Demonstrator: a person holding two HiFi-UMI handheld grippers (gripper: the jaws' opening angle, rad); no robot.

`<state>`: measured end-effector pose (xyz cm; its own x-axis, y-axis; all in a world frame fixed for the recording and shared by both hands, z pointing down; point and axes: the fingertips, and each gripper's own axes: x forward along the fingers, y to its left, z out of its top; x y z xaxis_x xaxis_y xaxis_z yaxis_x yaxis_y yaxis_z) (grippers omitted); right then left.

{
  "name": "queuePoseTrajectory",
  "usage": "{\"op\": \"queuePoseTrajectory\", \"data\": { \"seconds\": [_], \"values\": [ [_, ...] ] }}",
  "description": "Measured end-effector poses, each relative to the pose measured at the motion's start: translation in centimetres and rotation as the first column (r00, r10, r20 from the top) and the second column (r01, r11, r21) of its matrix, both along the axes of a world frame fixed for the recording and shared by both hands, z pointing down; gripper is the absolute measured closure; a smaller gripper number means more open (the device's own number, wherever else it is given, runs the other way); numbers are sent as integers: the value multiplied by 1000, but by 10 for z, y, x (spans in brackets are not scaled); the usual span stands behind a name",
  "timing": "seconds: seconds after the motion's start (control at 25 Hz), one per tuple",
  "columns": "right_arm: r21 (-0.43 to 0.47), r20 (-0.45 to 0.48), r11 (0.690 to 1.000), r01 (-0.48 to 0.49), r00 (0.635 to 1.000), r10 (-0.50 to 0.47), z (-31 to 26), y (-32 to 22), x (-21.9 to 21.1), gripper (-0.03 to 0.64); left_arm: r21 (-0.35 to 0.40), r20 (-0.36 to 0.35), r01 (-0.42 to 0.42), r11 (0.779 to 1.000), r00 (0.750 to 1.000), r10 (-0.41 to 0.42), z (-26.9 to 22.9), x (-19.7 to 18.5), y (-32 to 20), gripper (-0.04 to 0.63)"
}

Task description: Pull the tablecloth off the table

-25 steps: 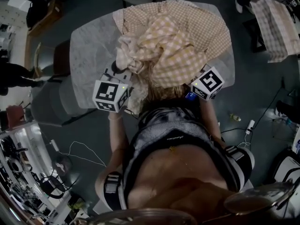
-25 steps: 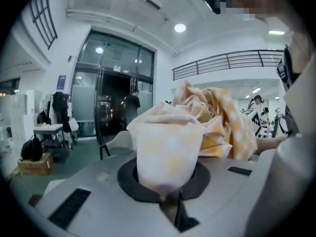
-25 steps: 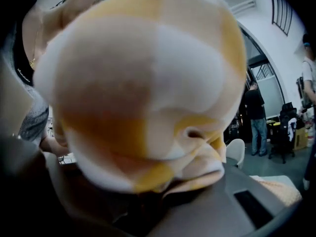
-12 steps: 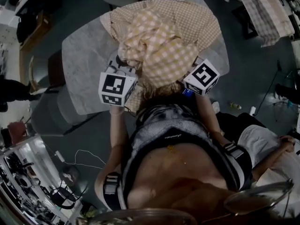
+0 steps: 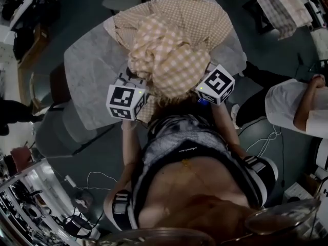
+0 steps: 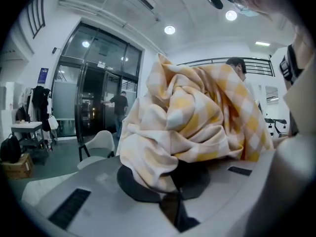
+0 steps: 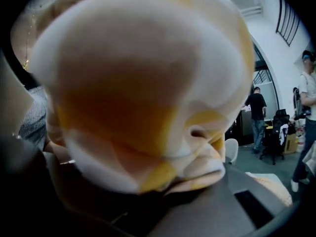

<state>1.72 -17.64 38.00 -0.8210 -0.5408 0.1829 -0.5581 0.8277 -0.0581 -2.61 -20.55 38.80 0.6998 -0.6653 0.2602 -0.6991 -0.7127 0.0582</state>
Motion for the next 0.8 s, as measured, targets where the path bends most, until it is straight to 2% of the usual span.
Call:
{"op": "queuePoseTrajectory", "data": {
  "seconds": [0.24, 0.48, 0.64, 0.8],
  "values": [
    [-10, -17, 998, -57, 998, 57, 4, 30, -3, 480, -9, -20, -40, 999, 999, 39, 4, -3, 31, 577],
    [-19, 15, 993, -113, 993, 113, 16, 69, 0, 480, -1, -16, -85, 996, 996, 85, 14, 2, 68, 577],
    [-20, 12, 993, -118, 993, 118, 19, 91, -1, 480, -3, -9, -103, 995, 995, 103, 17, 1, 90, 577],
    [-9, 10, 995, -97, 995, 97, 18, 108, 3, 480, 0, -11, -84, 996, 996, 84, 15, 5, 107, 577]
  ]
}}
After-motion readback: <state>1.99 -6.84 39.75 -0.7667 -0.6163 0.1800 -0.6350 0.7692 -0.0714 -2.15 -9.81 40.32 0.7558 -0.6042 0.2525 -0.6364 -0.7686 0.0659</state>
